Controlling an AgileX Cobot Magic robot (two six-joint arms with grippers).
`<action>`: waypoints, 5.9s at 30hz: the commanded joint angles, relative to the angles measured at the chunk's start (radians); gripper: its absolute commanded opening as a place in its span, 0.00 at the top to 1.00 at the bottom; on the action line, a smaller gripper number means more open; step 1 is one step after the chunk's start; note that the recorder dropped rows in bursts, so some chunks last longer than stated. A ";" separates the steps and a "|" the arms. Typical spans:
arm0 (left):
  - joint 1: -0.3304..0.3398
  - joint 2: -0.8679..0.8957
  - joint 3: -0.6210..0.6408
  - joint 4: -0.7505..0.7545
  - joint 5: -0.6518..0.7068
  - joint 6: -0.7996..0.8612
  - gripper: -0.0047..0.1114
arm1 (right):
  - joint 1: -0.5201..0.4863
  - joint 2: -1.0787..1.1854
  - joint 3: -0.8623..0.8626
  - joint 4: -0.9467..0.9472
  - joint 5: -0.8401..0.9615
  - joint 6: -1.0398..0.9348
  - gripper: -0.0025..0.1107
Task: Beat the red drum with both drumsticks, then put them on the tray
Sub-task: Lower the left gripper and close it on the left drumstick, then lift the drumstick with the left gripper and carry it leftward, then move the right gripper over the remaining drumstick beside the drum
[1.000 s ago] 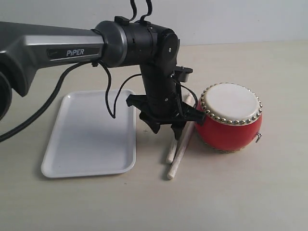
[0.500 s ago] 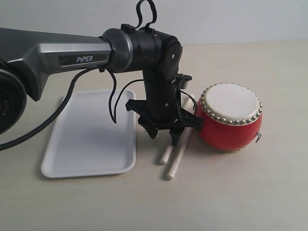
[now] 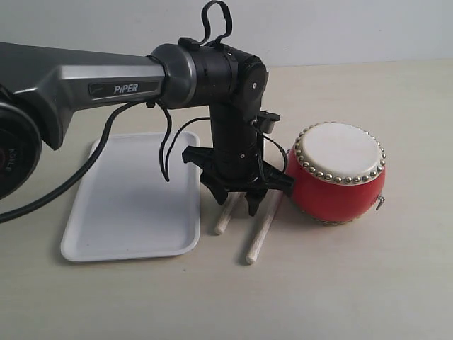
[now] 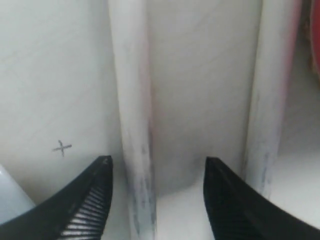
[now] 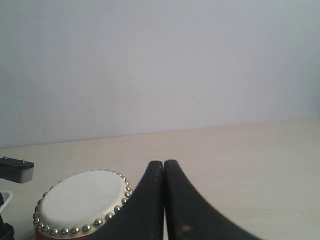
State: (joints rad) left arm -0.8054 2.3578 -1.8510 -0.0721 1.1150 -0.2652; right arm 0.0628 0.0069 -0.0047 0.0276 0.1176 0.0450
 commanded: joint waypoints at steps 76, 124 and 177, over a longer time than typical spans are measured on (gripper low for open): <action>0.099 -0.750 0.651 0.080 -0.457 0.101 0.96 | -0.005 -0.007 0.005 0.000 -0.007 -0.006 0.98; 0.236 -1.695 1.406 0.120 -0.909 0.055 0.96 | -0.005 -0.007 0.005 0.326 -0.366 0.435 0.98; 0.232 -1.833 1.406 0.114 -0.903 0.042 0.96 | 0.566 1.599 -0.800 0.807 0.537 -0.073 0.98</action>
State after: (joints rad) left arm -0.5688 0.5431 -0.4464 0.0446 0.2171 -0.2126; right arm 0.6059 1.5929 -0.8000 0.8257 0.6598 -0.0111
